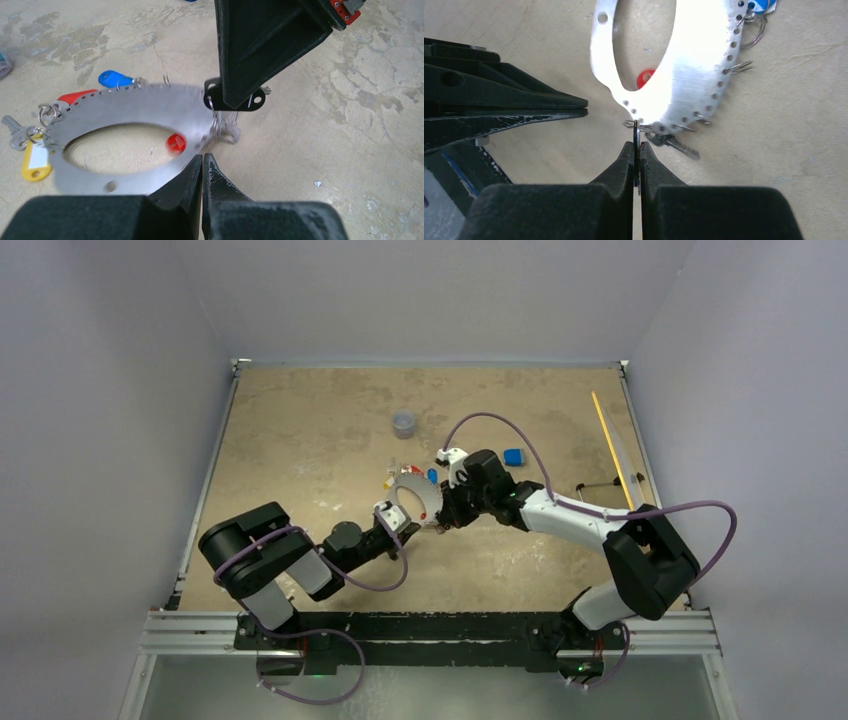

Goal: Remove the keys from the keyring

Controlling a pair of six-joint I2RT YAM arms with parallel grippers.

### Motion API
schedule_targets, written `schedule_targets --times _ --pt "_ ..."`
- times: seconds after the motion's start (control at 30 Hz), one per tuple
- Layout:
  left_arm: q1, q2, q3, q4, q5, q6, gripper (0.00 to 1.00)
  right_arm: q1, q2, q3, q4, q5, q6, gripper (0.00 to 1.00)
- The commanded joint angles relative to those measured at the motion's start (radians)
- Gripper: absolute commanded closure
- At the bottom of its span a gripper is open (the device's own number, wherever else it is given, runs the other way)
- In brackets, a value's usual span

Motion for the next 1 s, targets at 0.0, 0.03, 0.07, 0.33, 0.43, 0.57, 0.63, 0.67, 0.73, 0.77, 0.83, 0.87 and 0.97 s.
schedule_targets --times 0.0,0.03,0.07,0.33,0.43,0.57,0.63,0.67,0.73,0.77,0.83,0.87,0.97 --pt "-0.003 -0.024 -0.012 0.039 -0.026 -0.038 1.0 -0.019 -0.007 -0.013 0.037 0.021 -0.026 1.0" --pt "-0.002 -0.024 -0.01 0.032 -0.022 -0.036 1.0 -0.017 -0.013 -0.011 0.04 0.013 -0.032 1.0" --pt "-0.003 -0.024 -0.01 0.029 -0.014 -0.03 1.0 -0.011 -0.021 -0.01 0.039 0.011 -0.039 1.0" --pt "-0.003 -0.049 0.023 -0.053 0.048 0.004 0.75 0.01 -0.028 0.018 0.02 0.008 -0.06 1.0" --pt "-0.003 -0.043 0.049 -0.076 0.053 0.011 0.72 0.024 -0.025 0.028 0.014 0.009 -0.058 1.0" --pt "-0.006 -0.022 0.078 -0.092 0.077 0.048 0.7 0.047 -0.016 0.038 0.012 0.017 -0.054 1.0" --pt "-0.012 -0.013 0.097 -0.119 0.083 0.063 0.69 0.054 -0.012 0.043 0.011 0.021 -0.05 1.0" --pt "-0.013 -0.009 0.105 -0.131 0.084 0.073 0.69 0.06 -0.01 0.046 0.011 0.023 -0.048 1.0" --pt "-0.019 -0.004 0.115 -0.151 0.084 0.089 0.7 0.07 -0.007 0.051 0.009 0.025 -0.048 1.0" --pt "-0.021 -0.002 0.118 -0.159 0.084 0.097 0.7 0.073 -0.007 0.054 0.009 0.026 -0.046 1.0" --pt "-0.023 0.002 0.121 -0.176 0.075 0.112 0.7 0.077 -0.007 0.057 0.008 0.028 -0.044 1.0" --pt "-0.022 0.004 0.12 -0.182 0.071 0.118 0.71 0.078 -0.007 0.058 0.007 0.028 -0.045 1.0" --pt "-0.023 0.009 0.111 -0.19 0.061 0.135 0.73 0.078 -0.009 0.061 0.005 0.028 -0.042 1.0"
